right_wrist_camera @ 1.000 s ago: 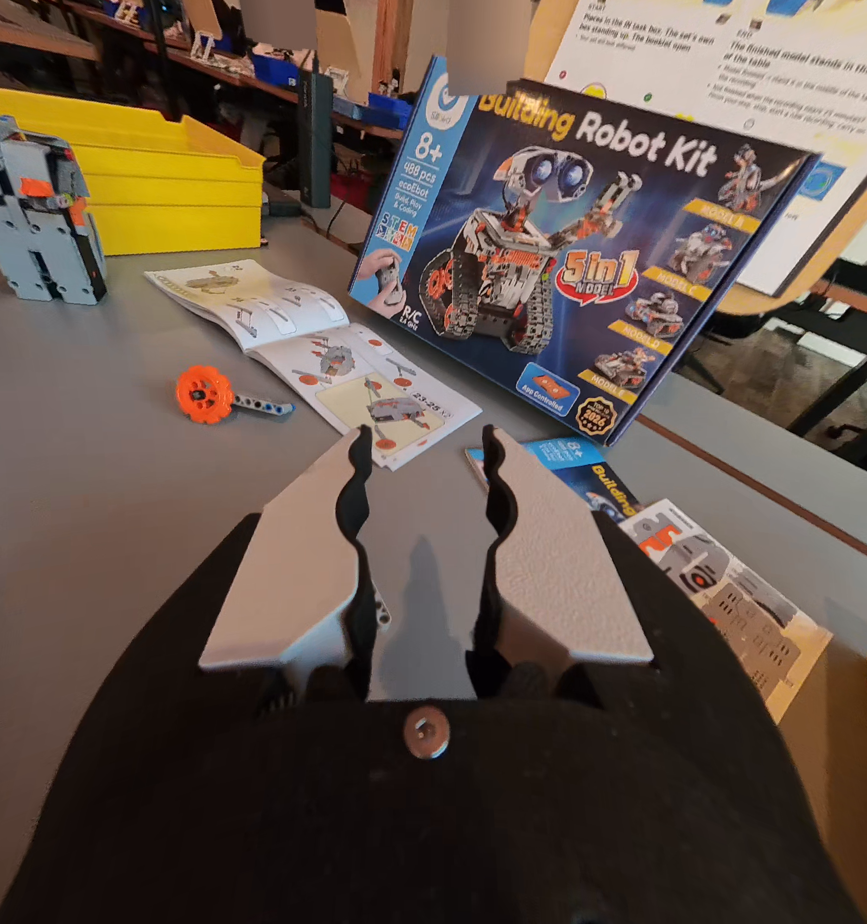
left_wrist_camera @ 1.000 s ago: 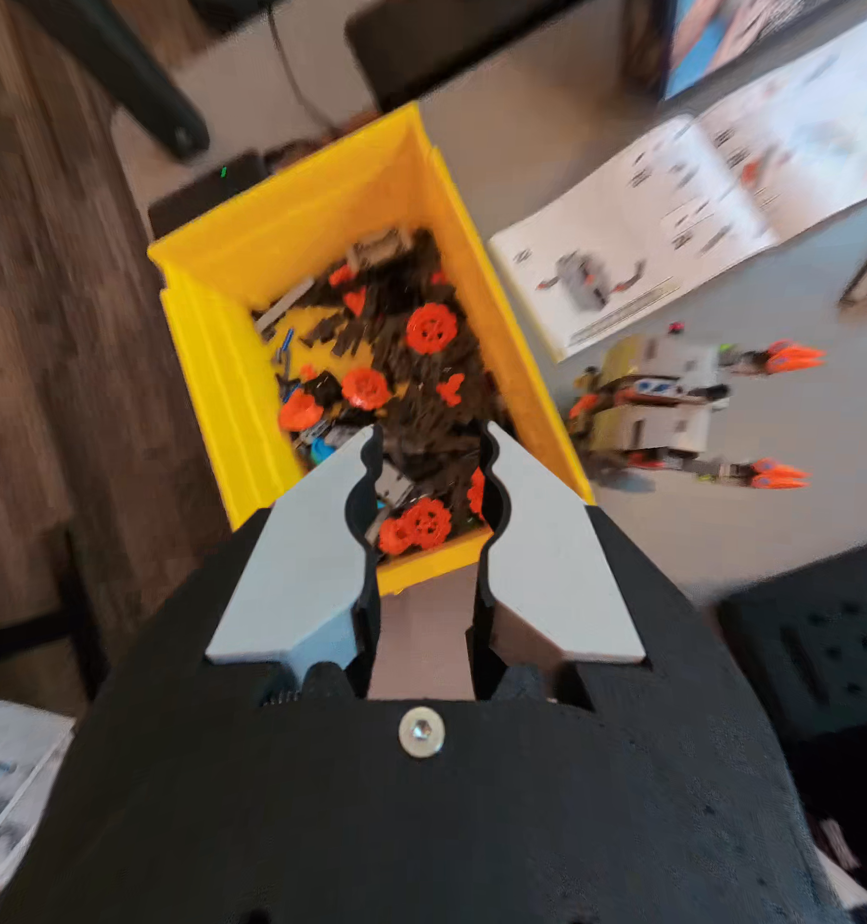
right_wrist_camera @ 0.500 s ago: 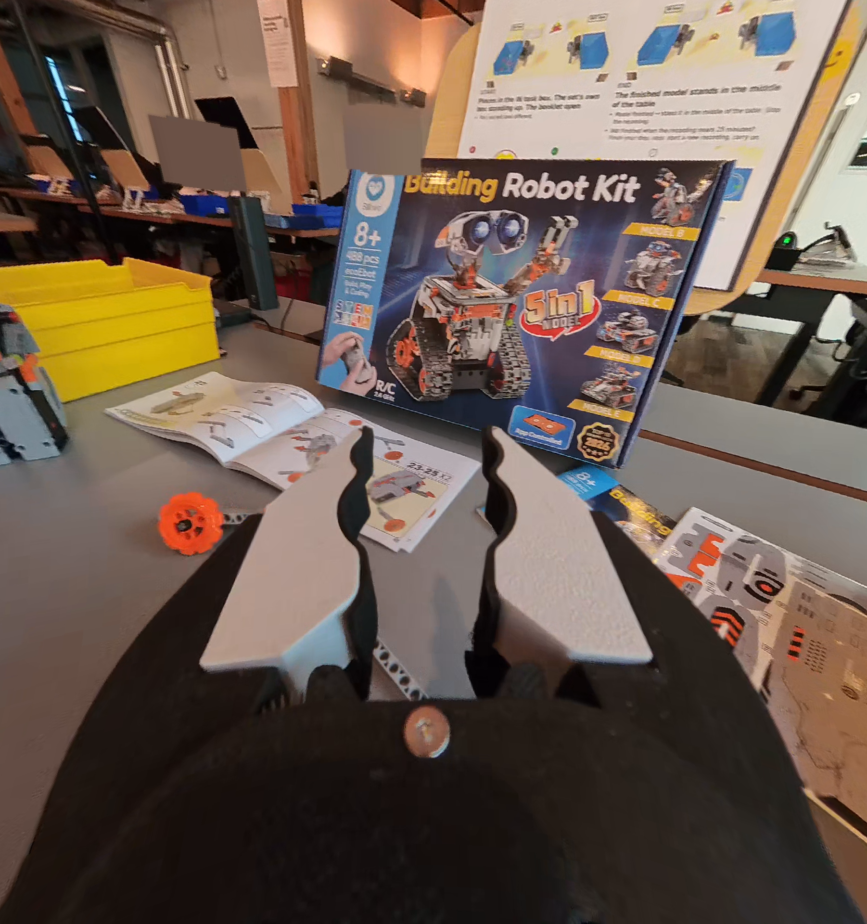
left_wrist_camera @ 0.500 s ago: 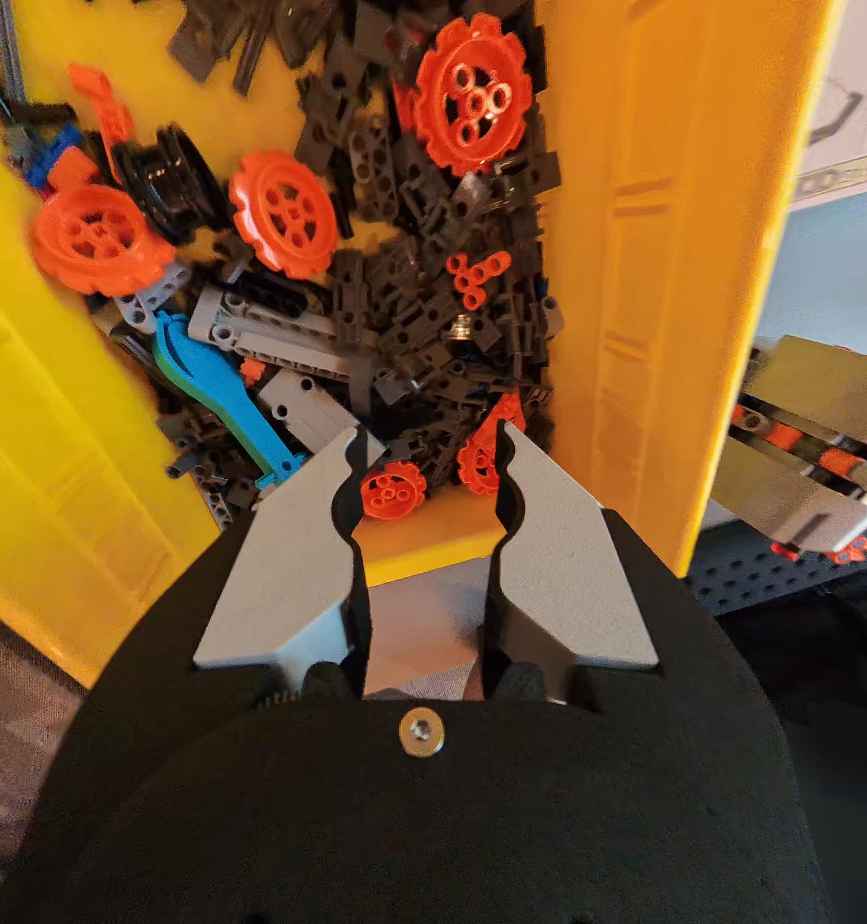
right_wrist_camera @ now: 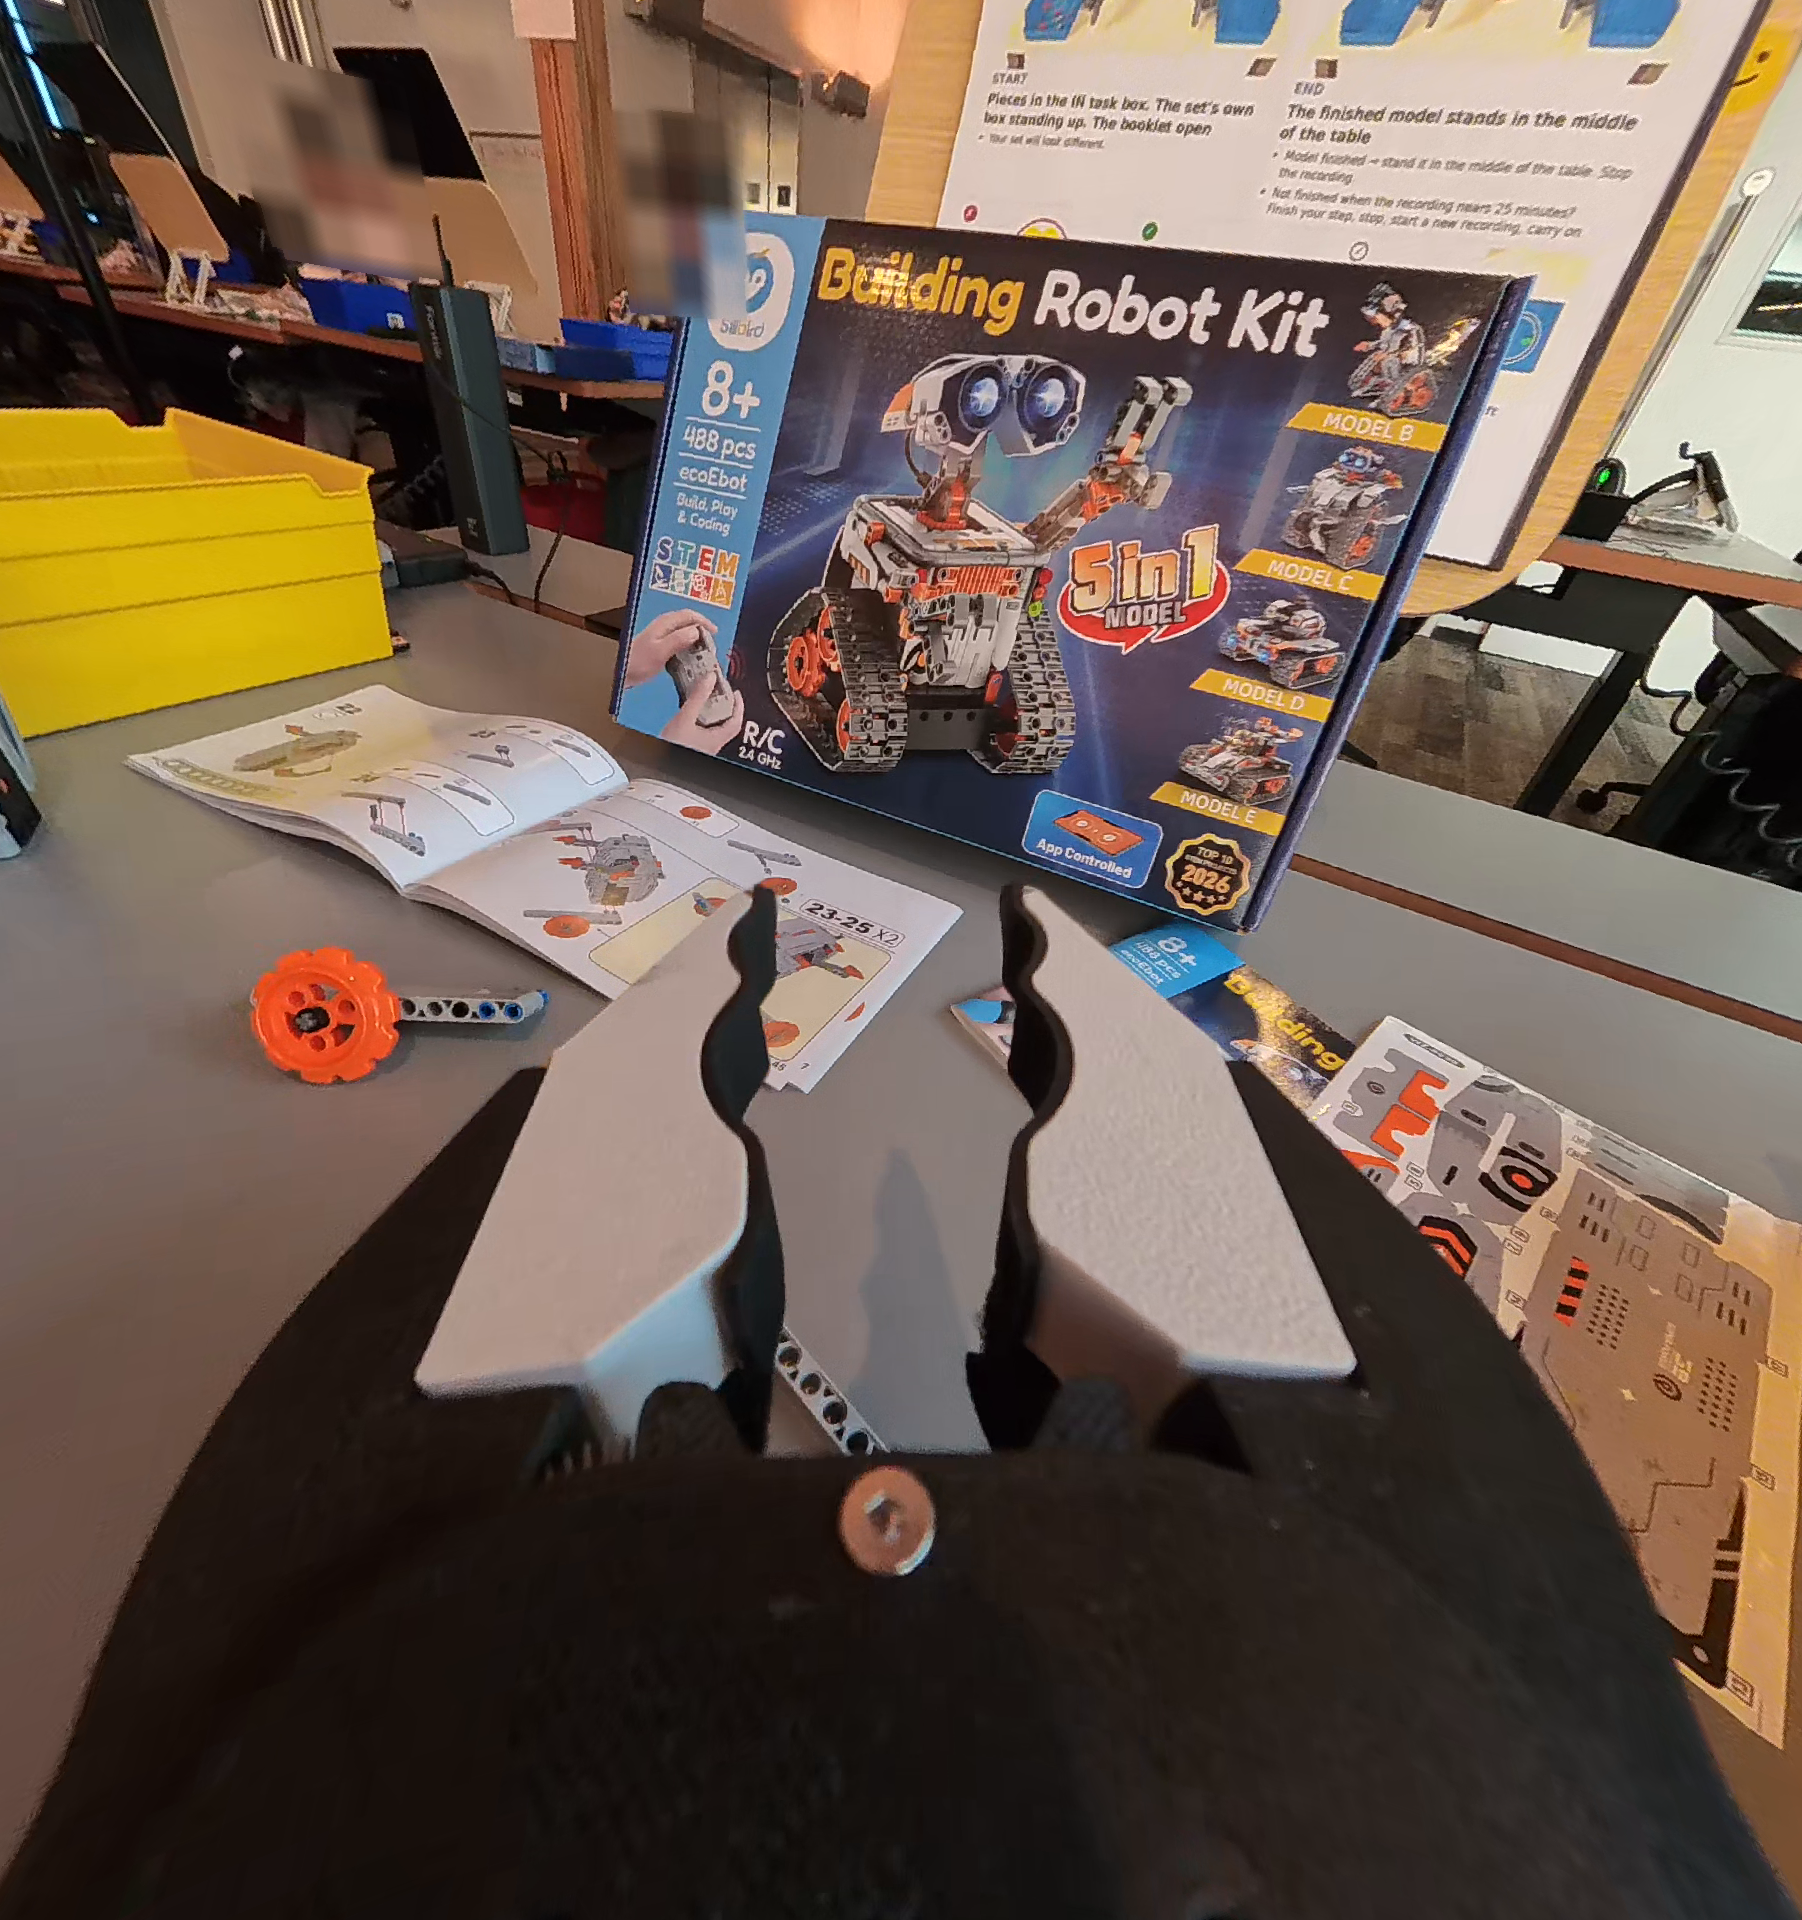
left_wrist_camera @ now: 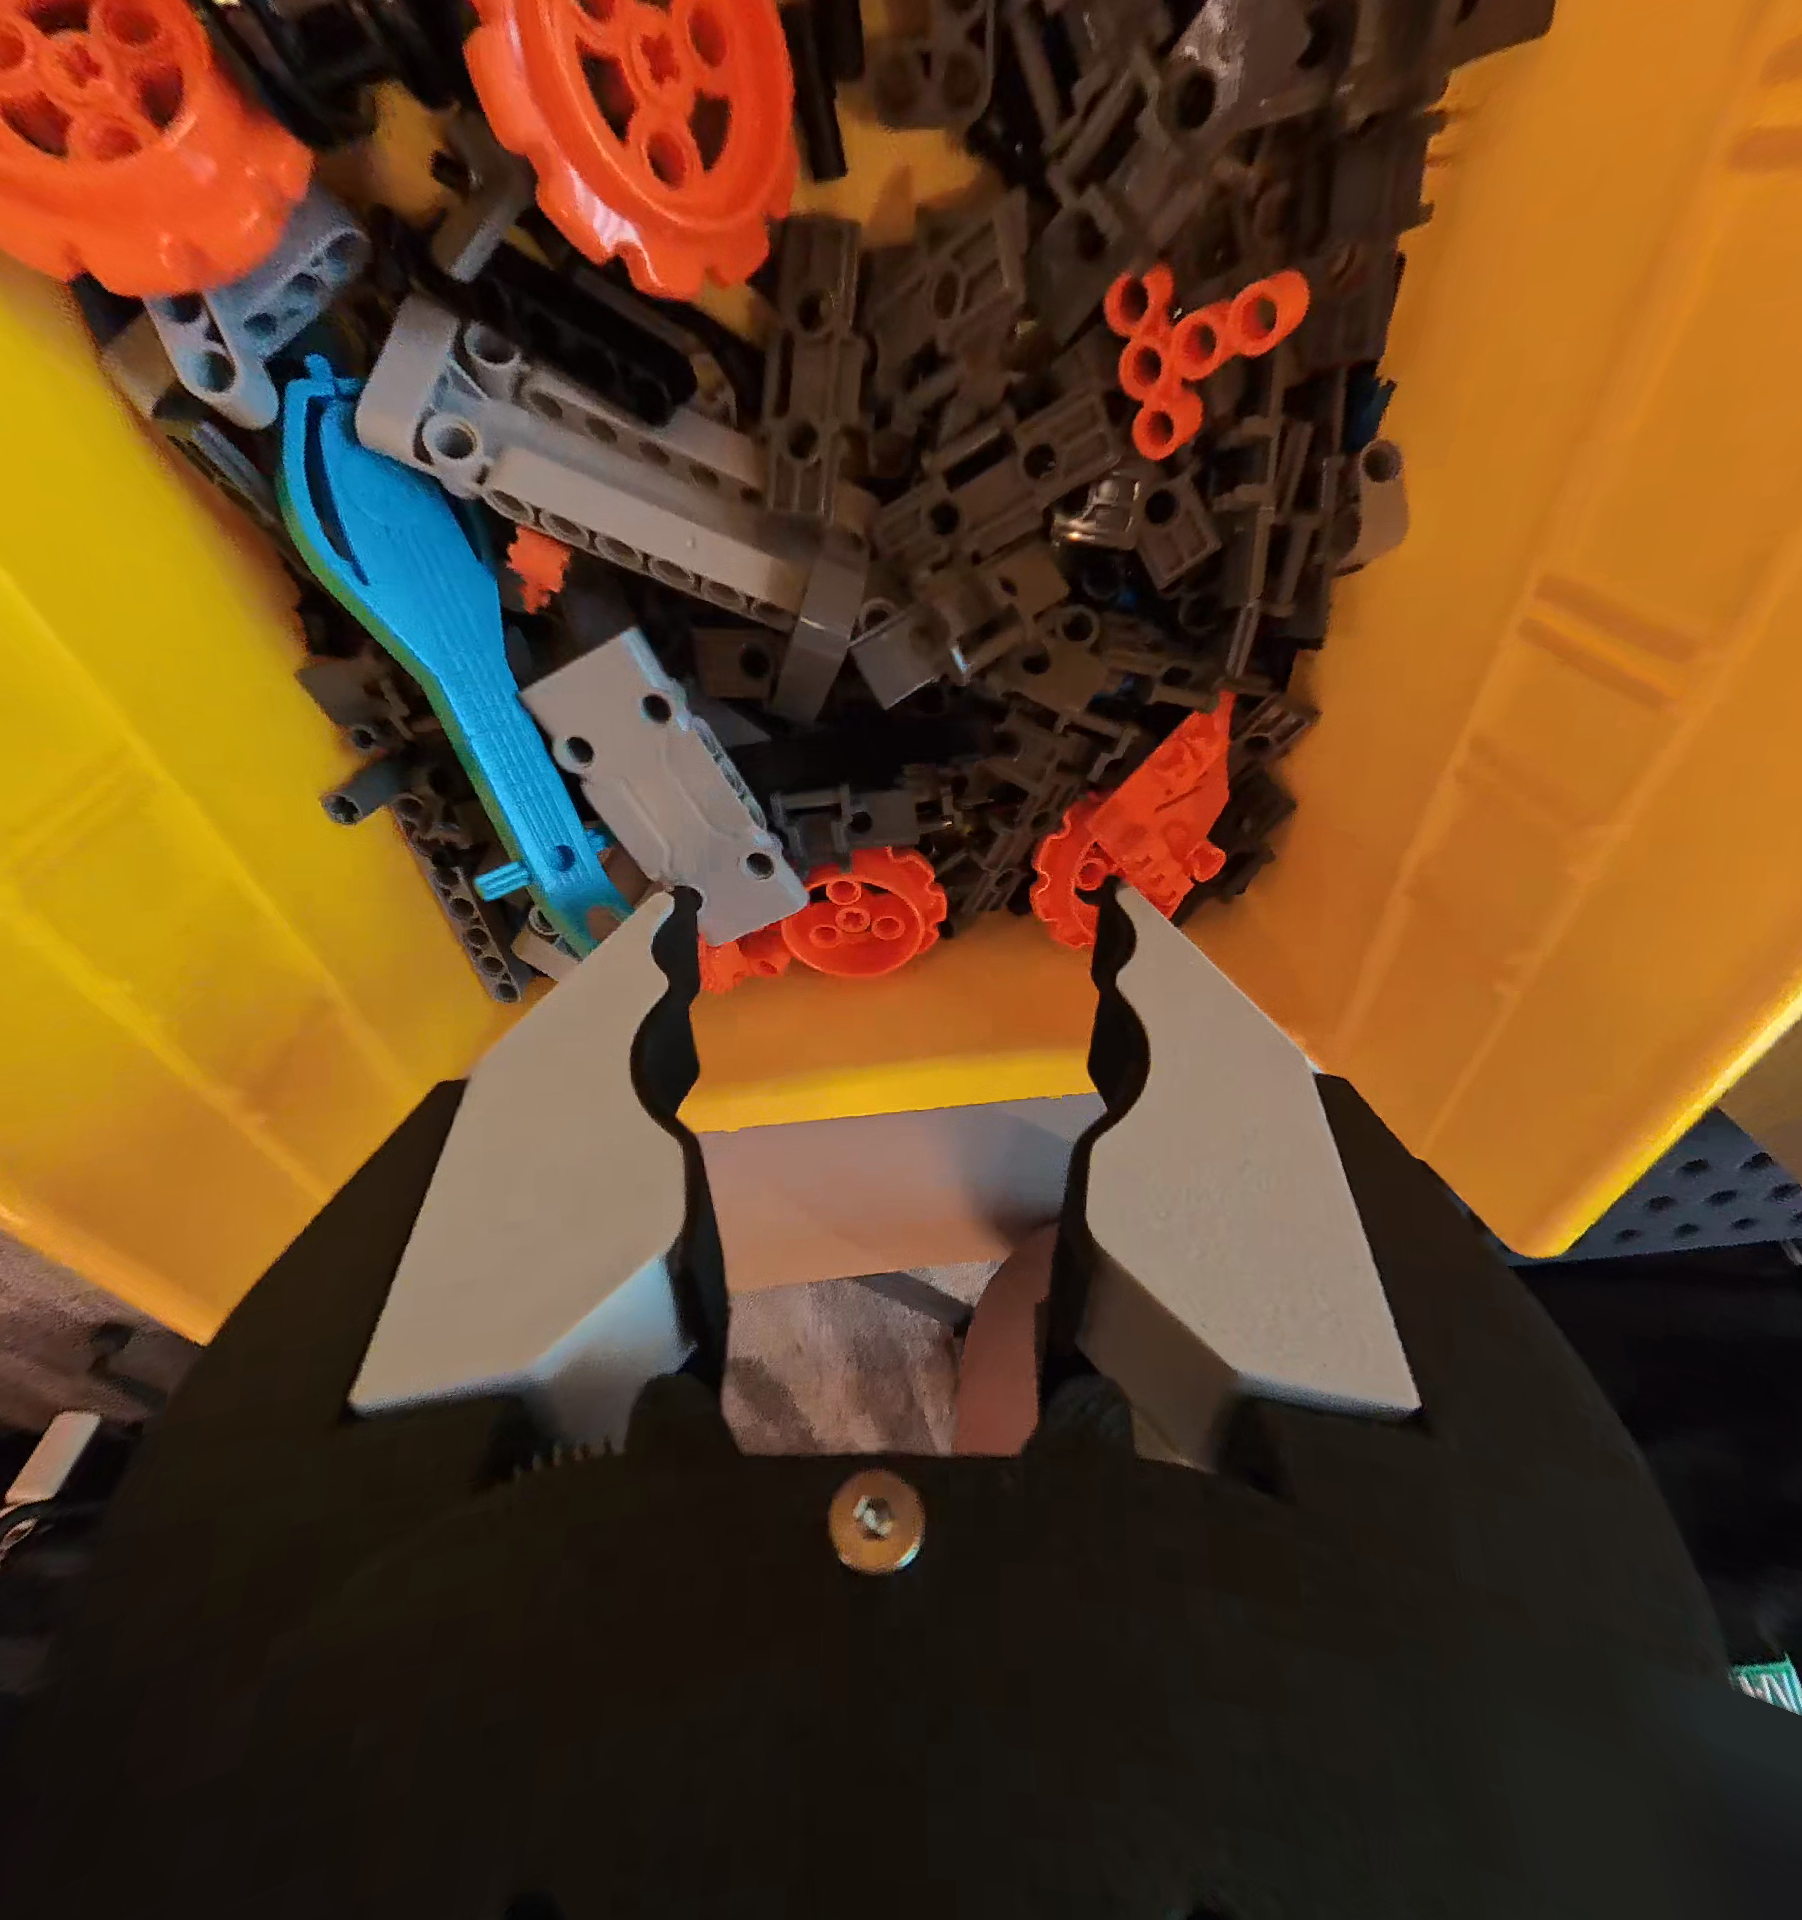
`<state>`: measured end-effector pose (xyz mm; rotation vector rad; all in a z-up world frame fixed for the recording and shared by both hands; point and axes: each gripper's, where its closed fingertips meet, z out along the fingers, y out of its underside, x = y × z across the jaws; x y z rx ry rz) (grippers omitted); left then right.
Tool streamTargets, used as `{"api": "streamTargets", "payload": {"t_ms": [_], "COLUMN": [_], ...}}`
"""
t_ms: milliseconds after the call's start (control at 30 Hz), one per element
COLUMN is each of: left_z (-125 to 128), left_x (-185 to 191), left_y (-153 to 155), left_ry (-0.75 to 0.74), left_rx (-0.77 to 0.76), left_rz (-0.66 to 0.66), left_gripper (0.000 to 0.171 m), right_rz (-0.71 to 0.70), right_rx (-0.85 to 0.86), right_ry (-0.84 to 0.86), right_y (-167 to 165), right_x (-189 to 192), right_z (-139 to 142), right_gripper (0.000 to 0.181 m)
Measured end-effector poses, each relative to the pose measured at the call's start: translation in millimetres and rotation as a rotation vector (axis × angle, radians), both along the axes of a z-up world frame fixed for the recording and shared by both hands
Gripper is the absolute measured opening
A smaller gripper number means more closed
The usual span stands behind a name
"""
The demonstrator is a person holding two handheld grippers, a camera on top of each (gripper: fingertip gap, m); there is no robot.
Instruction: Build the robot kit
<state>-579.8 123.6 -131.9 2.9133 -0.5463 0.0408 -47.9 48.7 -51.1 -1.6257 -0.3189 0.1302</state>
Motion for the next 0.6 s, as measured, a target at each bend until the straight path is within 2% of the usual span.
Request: {"api": "streamTargets", "payload": {"t_ms": [100,200,267,300,400,433,533,600], "left_z": [-6.1,-12.5,-13.9,-14.2,-14.5,-14.2,-11.9,-6.3], "left_x": [0.9,-0.9,1.1,1.8,-6.5,-8.4,-6.4,4.9], "left_y": [-0.7,9.7,21.5,25.9,36.4,38.7,42.3,44.0], "left_ry": [0.054,0.129,0.137,0.134,0.162,0.156,0.069,-0.054], "left_rx": [-0.021,-0.017,0.024,0.037,0.068,0.077,0.099,0.115], "left_rz": [-0.048,-0.104,-0.126,-0.134,-0.147,-0.149,-0.119,-0.096], "left_gripper": [0.081,0.067,0.066,0.062,0.035,0.018,0.015,0.009], "right_rz": [0.008,0.023,0.056,0.070,0.095,0.103,0.116,0.108], "right_rx": [-0.016,-0.032,-0.048,-0.051,-0.051,-0.047,-0.028,-0.026], "right_ry": [-0.024,-0.047,-0.041,-0.029,-0.015,-0.017,-0.021,-0.028], "right_y": [0.8,2.0,1.9,1.6,-2.0,-4.1,-7.4,-4.5], "right_x": [-2.7,-6.5,-12.3,-14.8,-19.1,-20.6,-22.6,-20.2], "right_z": [-3.9,-8.1,-10.9,-10.7,-8.2,-6.6,-2.1,-1.0], "right_gripper": [0.042,0.042,0.043,0.043,0.043,0.043,0.043,0.043]}}
